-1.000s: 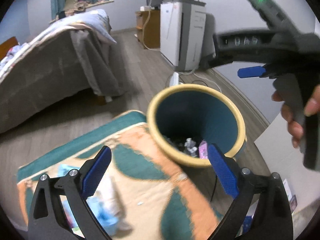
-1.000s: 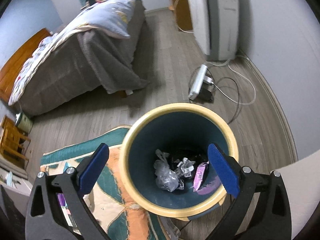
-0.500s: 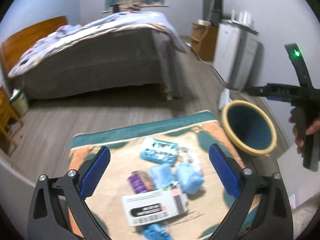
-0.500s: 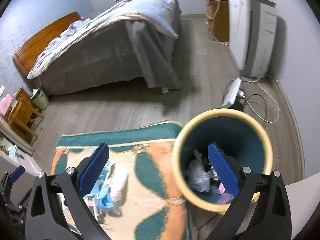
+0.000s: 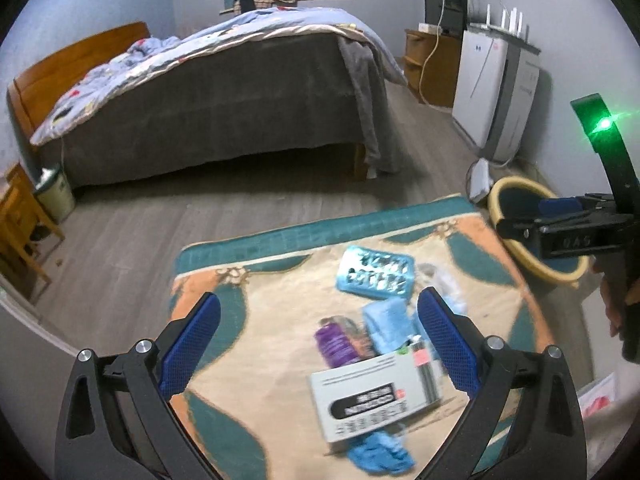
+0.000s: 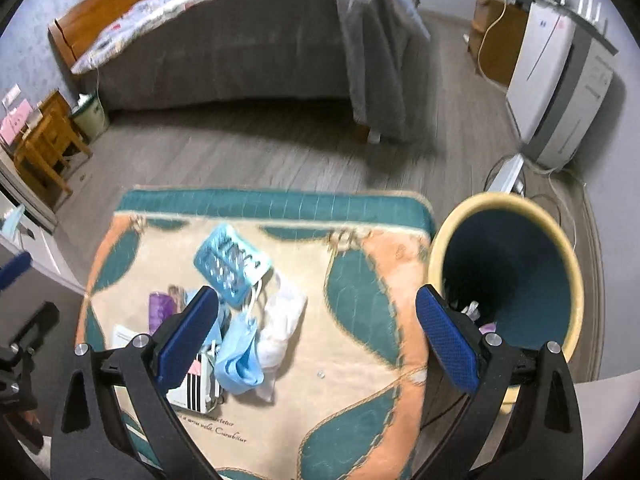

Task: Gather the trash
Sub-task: 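Move both tools back over the cushion toward the purple bottle and white cloth, then grasp the purple bottle with left tool while right tool grasps the white cloth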

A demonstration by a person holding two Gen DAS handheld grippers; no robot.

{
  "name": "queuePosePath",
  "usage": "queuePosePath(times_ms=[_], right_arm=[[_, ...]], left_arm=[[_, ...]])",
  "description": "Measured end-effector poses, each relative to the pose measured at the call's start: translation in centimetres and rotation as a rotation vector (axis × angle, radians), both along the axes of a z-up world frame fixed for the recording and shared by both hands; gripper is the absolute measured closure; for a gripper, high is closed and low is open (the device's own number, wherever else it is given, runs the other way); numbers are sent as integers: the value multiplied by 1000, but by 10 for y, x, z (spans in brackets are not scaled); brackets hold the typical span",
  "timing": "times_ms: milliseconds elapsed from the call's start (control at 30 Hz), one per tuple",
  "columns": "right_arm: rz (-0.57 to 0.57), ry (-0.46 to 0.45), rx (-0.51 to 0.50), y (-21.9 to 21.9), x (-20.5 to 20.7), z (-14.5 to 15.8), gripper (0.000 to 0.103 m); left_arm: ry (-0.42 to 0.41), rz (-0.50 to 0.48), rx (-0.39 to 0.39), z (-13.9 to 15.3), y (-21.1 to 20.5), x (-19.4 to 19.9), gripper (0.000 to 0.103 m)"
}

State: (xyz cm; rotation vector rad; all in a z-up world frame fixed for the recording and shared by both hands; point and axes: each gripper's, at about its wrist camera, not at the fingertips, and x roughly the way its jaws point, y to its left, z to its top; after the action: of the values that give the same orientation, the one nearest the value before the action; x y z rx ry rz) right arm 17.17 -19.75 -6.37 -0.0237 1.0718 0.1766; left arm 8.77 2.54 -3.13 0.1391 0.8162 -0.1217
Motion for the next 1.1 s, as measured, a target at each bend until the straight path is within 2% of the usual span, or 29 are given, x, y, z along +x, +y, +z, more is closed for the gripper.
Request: queuePosePath(times_ms=[233, 400, 467, 667, 733, 833, 900, 1100], right_arm=[[-29, 23, -37, 9, 9, -20, 6], [-66, 32, -13, 7, 23, -30, 8], [-56, 68, -19, 9, 27, -41, 22], [0, 182, -22, 22, 31, -74, 48], [19, 216, -27, 26, 30, -83, 53], [33, 261, 2, 29, 30, -92, 58], [39, 286, 18, 31, 31, -97, 63], [62, 318, 23, 36, 31, -103, 66]], left_arm=[[16, 17, -1, -8, 12, 19, 5], [37, 43, -32, -17, 21, 36, 5], [67, 53, -38, -25, 23, 43, 5], [176, 59, -39, -56, 20, 61, 8], [220, 54, -51, -68, 17, 64, 8], [279, 23, -22, -85, 9, 68, 21], [326, 23, -15, -98, 6, 69, 22], [443, 38, -13, -133, 4, 75, 31]])
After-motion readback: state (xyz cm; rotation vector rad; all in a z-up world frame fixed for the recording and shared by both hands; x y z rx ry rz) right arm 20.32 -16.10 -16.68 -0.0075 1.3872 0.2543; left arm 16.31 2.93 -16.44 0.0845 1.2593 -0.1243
